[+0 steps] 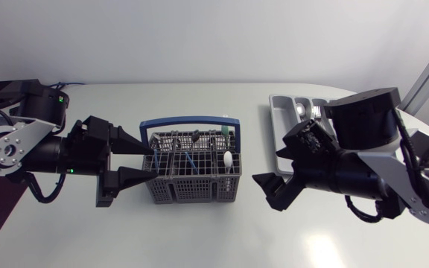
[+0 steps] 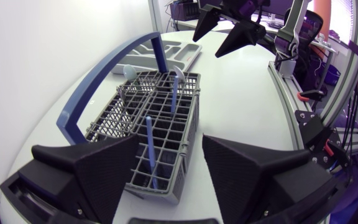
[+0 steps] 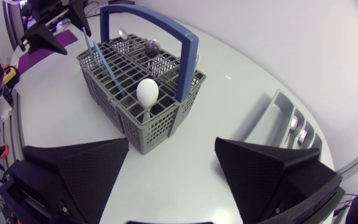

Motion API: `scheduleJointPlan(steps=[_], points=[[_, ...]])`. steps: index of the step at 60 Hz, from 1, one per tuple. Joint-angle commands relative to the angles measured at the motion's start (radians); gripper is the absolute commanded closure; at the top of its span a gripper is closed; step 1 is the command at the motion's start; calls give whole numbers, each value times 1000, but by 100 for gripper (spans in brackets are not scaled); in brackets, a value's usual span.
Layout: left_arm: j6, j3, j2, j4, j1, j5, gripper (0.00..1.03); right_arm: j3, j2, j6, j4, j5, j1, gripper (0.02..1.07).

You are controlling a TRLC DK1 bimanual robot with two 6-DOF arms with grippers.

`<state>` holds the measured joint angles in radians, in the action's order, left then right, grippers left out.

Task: Unload the cutlery basket into the drawer organizer.

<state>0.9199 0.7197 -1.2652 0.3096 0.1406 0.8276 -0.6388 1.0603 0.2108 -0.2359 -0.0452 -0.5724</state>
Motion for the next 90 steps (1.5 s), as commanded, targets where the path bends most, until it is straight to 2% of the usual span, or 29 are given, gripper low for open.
scheduleJointPlan(steps=[1, 12, 15, 17, 21, 32, 56, 74, 80, 88, 90], points=[[7, 30, -30, -23, 8, -5, 31, 14, 6, 12, -2, -2, -15, 7], [-19, 30, -69, -99, 24, -38, 46, 22, 4, 16, -2, -2, -30, 7], [-23, 29, -77, -118, 30, -44, 55, 22, 4, 16, -2, -2, -32, 7], [-26, 27, -80, -132, 39, -58, 67, 22, 3, 16, -2, -2, -32, 7], [-35, 26, -85, -152, 50, -62, 76, 25, 0, 18, -3, -2, -34, 7], [-38, 23, -74, -168, 50, -77, 81, 33, -5, 21, -2, -2, -49, 7], [-81, 24, 23, -178, 30, -81, 83, 33, -2, 19, 1, 1, -69, 7], [-84, 50, 82, -96, 28, -87, 82, 42, 0, 16, 3, 1, -76, 7], [-36, 43, 63, -53, 24, -87, 69, 50, 0, 16, 9, 1, -81, 7], [-18, 27, 47, -52, 22, -101, 56, 57, 1, 15, 17, 2, -83, 7], [-15, 26, 46, -52, 22, -104, 56, 60, 3, 15, 20, 2, -83, 7]])
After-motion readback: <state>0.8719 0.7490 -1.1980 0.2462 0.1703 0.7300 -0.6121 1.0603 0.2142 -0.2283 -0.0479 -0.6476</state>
